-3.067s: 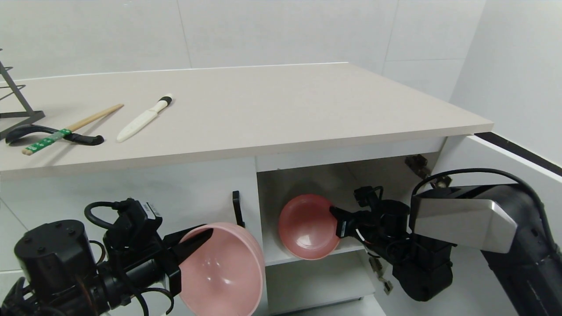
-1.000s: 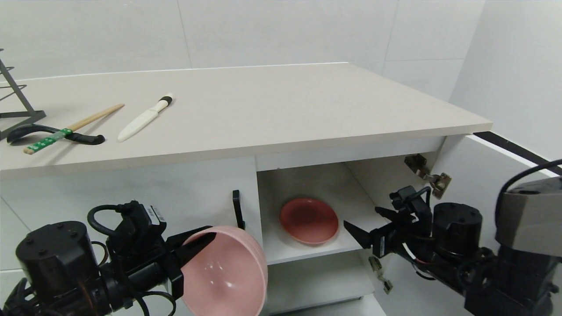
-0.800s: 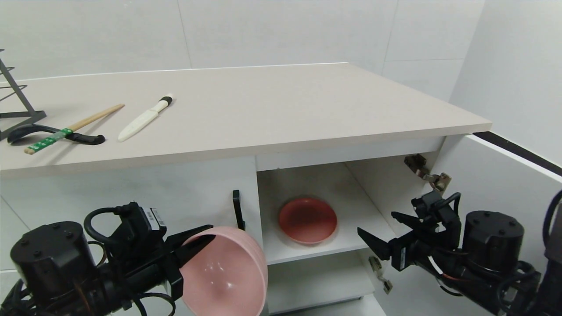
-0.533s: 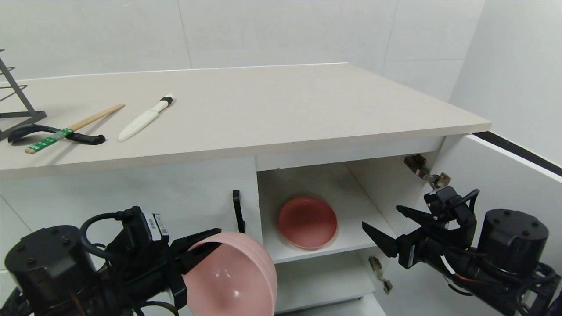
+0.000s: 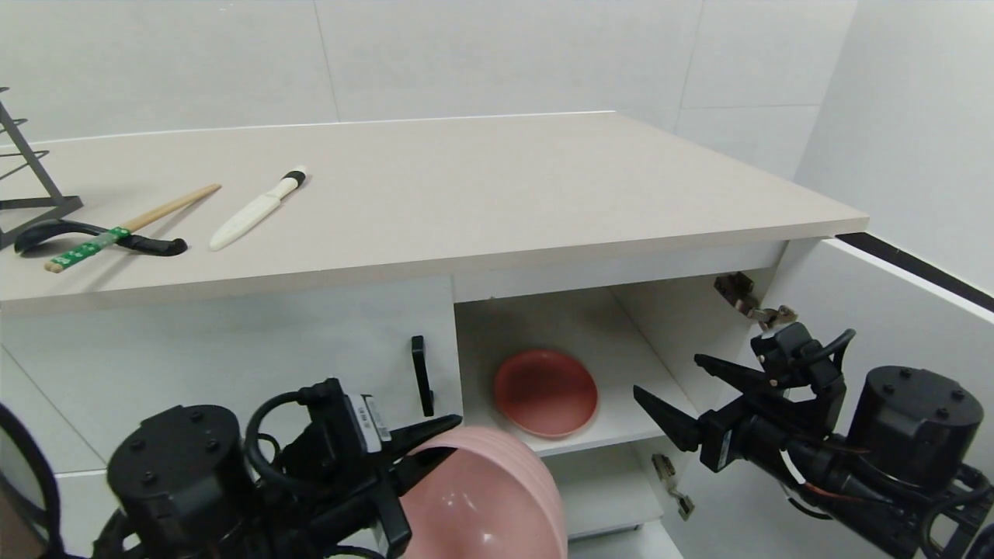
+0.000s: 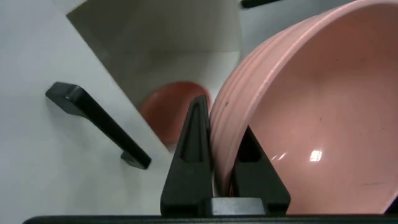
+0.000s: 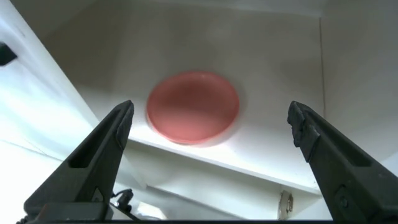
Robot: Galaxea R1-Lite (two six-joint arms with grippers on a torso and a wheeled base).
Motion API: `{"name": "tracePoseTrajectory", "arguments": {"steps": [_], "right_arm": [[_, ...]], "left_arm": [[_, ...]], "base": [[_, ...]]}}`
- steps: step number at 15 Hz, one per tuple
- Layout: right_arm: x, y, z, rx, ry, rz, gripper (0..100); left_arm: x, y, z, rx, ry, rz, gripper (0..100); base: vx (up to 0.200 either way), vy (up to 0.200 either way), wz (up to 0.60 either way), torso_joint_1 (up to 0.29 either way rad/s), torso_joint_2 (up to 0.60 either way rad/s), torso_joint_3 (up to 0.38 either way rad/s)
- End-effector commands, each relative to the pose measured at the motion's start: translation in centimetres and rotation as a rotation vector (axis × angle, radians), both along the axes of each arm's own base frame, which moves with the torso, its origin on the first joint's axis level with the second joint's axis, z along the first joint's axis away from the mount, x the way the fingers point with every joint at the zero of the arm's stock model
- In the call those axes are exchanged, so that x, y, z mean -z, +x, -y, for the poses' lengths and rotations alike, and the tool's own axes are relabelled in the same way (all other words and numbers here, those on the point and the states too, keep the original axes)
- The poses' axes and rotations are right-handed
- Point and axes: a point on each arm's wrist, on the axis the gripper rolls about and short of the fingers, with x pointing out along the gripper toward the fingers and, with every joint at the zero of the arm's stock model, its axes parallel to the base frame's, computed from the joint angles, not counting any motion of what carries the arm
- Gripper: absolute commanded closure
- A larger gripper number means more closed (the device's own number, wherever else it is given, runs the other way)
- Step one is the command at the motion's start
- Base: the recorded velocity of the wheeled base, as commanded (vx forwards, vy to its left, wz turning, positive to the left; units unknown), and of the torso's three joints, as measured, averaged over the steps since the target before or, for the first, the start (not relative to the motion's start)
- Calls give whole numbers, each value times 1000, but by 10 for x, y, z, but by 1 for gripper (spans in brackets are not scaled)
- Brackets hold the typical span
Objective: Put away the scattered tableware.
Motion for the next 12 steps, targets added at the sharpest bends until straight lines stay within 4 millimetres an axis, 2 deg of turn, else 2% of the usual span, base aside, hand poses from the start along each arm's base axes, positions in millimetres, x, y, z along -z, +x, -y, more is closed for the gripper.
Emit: {"name": "tracePoseTrajectory", "arguments": {"steps": [1,3,7,12], "right_arm": [[-3,0,1,2,7,11,0],[-4,2,3,14,9,17,0],[-7,4,4,23,16,30,0],[-7,5,6,34,16,32,0]], "left_arm": [[17,0,29,29,47,-25,100],[23,3,47,9,54,-15,100],[43,23,90,-190,66,23,100],[56,43,106,-314,60,41,100]], "base": [[0,0,0,0,0,0],[0,0,0,0,0,0],[0,0,0,0,0,0],[0,0,0,0,0,0]]}}
